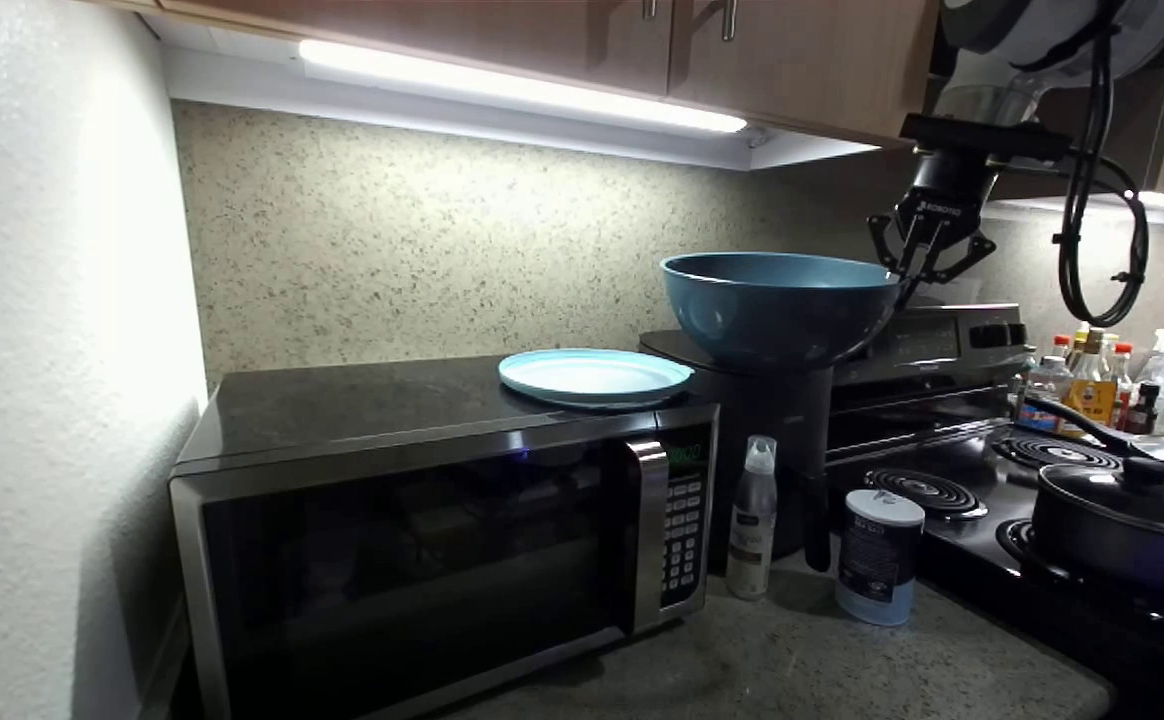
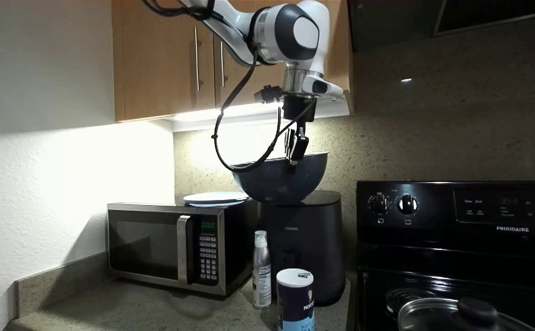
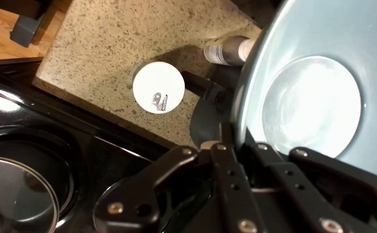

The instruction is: Put the bowl on top of the air fryer then place it back down on the counter.

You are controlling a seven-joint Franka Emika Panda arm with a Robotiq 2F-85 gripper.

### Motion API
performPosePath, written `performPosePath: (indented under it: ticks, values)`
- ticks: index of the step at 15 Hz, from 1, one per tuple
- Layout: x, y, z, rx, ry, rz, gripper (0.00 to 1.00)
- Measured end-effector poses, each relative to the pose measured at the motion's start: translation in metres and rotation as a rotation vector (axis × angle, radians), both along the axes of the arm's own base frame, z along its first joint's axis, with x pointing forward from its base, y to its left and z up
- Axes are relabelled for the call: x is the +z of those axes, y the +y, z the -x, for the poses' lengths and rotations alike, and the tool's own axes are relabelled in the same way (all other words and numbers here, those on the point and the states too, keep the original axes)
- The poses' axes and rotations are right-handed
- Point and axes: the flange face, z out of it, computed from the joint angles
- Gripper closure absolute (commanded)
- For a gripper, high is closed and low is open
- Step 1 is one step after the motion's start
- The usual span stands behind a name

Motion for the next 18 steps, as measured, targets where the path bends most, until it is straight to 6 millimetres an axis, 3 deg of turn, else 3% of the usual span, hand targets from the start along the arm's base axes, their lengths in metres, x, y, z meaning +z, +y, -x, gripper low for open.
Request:
performPosePath:
  ticks: [3, 11, 18]
  values:
    - [0.002, 0.014, 0.004, 0.038, 0.024, -0.002, 0.93]
    - [0.001, 0.018, 0.004, 0.089, 0.027, 0.029, 0.94]
    - [0.007, 0.058, 0.012, 0.278, 0.030, 0.138, 0.94]
